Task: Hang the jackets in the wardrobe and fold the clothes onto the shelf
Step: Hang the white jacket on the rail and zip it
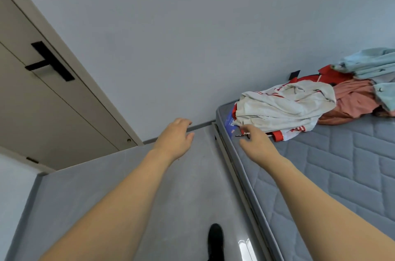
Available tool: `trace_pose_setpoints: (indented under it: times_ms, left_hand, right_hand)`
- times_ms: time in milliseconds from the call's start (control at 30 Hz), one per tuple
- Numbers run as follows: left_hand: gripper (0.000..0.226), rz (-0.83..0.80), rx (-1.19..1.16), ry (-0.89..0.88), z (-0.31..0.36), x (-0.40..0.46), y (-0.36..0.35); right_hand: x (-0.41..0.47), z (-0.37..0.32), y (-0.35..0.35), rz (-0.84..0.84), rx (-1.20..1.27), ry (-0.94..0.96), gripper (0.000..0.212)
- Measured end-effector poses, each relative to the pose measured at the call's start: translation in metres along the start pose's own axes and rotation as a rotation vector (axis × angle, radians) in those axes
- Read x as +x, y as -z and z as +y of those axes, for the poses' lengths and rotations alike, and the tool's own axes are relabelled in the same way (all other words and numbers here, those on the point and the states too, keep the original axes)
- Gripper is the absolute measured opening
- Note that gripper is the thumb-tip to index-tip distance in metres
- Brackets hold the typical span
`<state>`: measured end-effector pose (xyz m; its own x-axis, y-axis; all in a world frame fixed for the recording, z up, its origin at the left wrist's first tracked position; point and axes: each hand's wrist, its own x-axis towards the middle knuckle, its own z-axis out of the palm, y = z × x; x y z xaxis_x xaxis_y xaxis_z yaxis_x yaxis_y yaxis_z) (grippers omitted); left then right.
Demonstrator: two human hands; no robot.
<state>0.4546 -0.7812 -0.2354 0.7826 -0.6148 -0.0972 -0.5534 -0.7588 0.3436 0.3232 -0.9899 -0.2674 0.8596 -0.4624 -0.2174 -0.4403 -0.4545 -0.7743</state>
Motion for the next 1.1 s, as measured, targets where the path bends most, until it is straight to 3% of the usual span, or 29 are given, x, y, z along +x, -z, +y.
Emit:
trace_pose_setpoints:
  times_ms: [167,500,833,967,1100]
  left_hand:
    - [0.043,-0.103,0.012,-0.114,0.028,0.125,-0.019]
    - [0.047,-0.344,0.064,-0.342,0.161,0.323,-0.097]
    - [0.047,-0.642,0.128,-0.385,0.251,0.505,-0.313]
    - [0.065,-0.539,0.371,-0.46,0.272,0.554,-0.411]
    - [0.027,-0.463,0.451,-0.556,0.263,0.57,-0.455]
  right_hand:
    - [0.079,0.034,0.038,0.157,0.164,-0.205,0.045]
    - [0.205,0.167,0.162,0.37,0.277,-0.488,0.049]
    - [0.372,0.367,0.184,0.532,0.491,-0.751,0.058]
    - [0.408,0.439,0.171,0.57,0.573,-0.829,0.06]
    - [0.439,0.482,0.172,0.665,0.722,-0.943,0.074]
